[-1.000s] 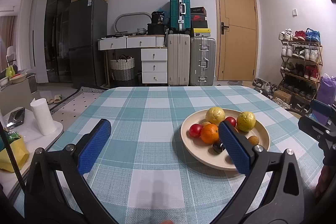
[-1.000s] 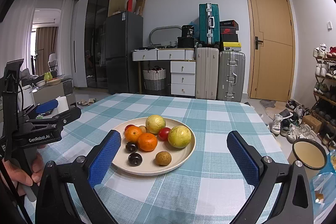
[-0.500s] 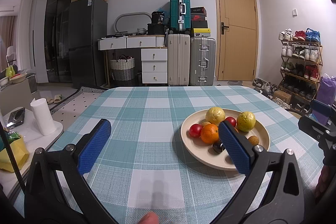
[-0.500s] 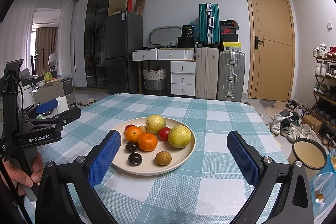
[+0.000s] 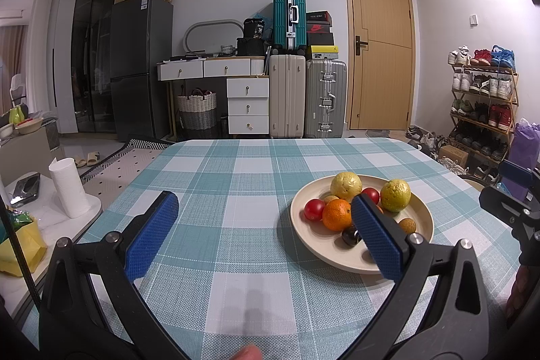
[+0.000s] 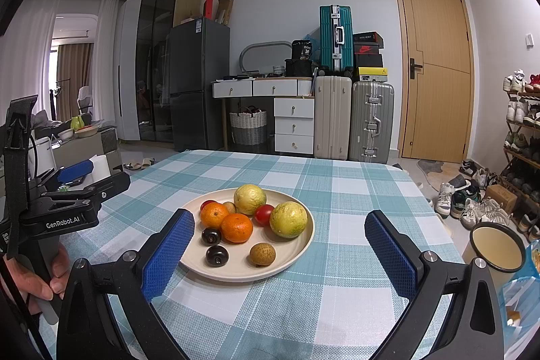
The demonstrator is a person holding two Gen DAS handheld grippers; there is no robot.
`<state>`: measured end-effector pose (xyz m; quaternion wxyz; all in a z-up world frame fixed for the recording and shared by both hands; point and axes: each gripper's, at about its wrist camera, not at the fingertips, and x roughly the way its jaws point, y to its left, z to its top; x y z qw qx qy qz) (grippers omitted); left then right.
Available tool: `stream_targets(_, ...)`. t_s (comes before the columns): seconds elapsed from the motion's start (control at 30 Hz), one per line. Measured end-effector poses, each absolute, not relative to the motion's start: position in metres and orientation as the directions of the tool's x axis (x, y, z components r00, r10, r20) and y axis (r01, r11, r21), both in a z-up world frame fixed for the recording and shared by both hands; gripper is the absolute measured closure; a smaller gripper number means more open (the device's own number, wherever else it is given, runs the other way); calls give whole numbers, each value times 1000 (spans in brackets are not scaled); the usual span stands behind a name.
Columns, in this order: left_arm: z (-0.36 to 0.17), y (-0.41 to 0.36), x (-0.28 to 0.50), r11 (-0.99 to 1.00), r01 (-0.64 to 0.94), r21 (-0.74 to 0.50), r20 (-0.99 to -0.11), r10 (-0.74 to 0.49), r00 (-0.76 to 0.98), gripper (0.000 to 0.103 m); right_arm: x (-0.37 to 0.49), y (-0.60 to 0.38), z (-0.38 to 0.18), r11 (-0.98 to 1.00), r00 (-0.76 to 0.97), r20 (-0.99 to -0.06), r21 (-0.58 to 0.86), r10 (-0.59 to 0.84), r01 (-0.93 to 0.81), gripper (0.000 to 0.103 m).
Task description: Organize fruits
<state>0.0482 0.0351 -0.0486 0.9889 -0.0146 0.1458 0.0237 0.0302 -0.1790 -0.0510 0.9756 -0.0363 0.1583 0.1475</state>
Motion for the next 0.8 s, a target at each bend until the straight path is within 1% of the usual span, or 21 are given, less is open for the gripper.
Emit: stream_targets(0.8, -49, 36, 49, 998, -51, -22, -290, 42, 956, 1, 30, -179, -51, 954, 906, -320, -23, 277, -299, 0)
